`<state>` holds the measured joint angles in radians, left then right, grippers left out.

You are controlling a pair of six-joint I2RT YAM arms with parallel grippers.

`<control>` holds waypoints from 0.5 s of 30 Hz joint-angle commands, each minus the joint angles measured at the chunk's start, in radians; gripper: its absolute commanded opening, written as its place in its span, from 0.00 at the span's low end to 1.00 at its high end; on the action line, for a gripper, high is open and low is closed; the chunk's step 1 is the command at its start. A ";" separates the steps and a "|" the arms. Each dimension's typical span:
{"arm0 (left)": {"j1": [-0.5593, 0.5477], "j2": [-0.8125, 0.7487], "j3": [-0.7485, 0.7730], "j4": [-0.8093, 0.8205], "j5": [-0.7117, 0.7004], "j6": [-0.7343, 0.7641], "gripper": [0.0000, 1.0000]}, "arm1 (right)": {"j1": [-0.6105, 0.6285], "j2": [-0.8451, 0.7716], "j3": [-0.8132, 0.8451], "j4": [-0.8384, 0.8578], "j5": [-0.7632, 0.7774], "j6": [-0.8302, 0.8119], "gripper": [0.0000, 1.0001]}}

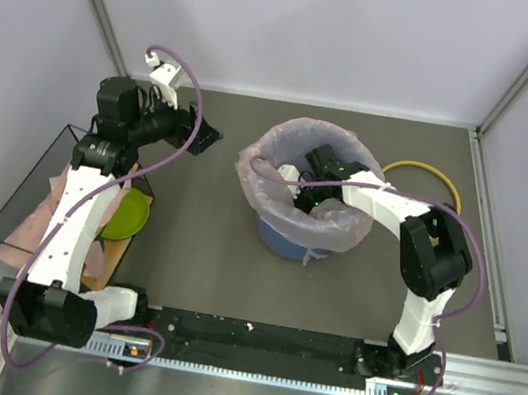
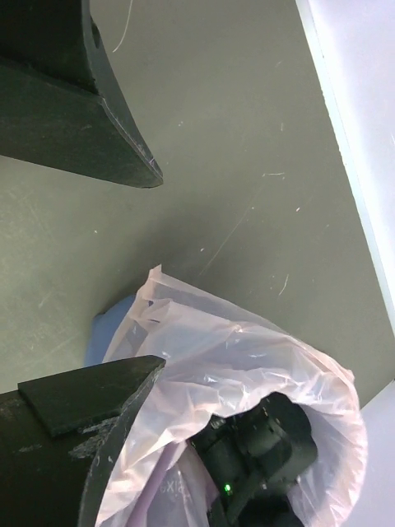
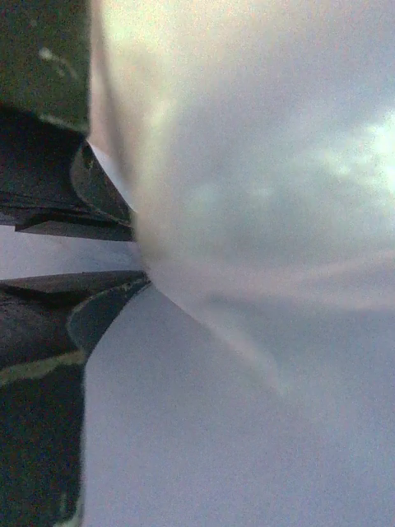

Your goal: Put the trash bags into the trash bin

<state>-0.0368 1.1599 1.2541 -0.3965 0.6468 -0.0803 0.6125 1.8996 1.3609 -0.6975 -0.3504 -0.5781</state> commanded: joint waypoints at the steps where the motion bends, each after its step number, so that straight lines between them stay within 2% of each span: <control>1: 0.006 0.021 0.060 0.065 0.050 -0.018 0.89 | 0.004 -0.155 0.061 0.058 -0.084 0.030 0.22; 11: 0.006 0.050 0.061 0.108 0.080 -0.058 0.88 | 0.016 -0.273 0.110 0.012 -0.147 0.035 0.28; 14: 0.006 0.049 0.053 0.119 0.093 -0.058 0.88 | 0.007 -0.336 0.162 0.018 -0.160 0.079 0.32; 15: 0.006 0.050 0.051 0.123 0.094 -0.061 0.88 | 0.001 -0.349 0.225 0.016 -0.163 0.128 0.34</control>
<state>-0.0353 1.2110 1.2739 -0.3431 0.7090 -0.1226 0.6151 1.6524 1.4384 -0.6926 -0.4656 -0.5373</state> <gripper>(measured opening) 0.878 0.307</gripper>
